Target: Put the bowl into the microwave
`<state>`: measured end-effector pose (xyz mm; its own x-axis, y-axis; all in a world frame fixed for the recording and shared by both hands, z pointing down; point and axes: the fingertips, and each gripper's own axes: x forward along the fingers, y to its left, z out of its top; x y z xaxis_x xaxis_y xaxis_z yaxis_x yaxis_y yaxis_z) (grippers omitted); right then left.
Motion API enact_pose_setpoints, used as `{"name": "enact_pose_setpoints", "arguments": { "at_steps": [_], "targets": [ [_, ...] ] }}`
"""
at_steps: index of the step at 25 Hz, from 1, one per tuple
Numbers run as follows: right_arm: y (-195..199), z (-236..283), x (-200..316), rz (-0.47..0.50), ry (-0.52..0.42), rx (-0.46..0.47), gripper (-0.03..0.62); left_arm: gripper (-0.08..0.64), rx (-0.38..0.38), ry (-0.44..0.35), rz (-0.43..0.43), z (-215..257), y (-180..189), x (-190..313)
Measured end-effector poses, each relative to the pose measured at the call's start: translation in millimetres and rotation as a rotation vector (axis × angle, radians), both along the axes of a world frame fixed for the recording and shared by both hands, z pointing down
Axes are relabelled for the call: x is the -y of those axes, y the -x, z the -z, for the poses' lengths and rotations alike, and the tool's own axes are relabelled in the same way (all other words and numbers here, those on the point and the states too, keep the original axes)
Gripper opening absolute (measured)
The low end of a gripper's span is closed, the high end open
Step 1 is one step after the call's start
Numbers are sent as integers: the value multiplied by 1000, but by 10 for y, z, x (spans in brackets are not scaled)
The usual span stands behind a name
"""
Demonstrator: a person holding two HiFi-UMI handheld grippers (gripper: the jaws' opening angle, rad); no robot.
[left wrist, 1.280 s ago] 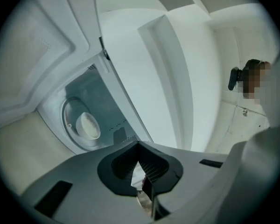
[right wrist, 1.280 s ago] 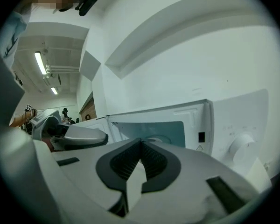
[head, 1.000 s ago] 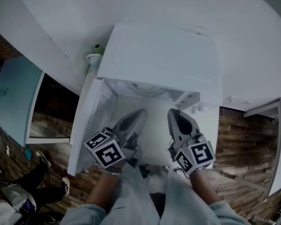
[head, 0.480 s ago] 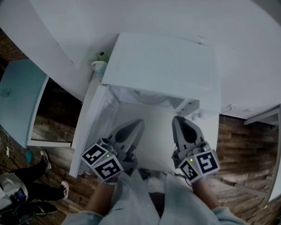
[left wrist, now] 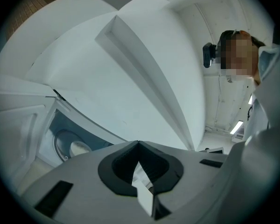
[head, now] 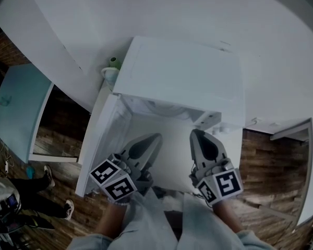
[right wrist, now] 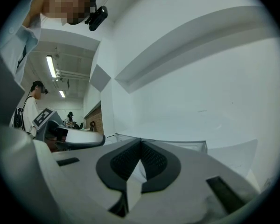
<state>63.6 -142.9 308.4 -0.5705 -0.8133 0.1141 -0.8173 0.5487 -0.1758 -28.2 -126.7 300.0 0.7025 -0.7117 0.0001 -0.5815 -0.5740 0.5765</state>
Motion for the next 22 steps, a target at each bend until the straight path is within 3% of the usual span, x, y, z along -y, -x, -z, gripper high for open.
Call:
{"name": "enact_pose_setpoints", "arguments": {
  "at_steps": [22],
  "targets": [
    [91, -85, -44, 30, 9, -57, -2, -2, 16, 14, 6, -75, 11, -18]
  ]
}}
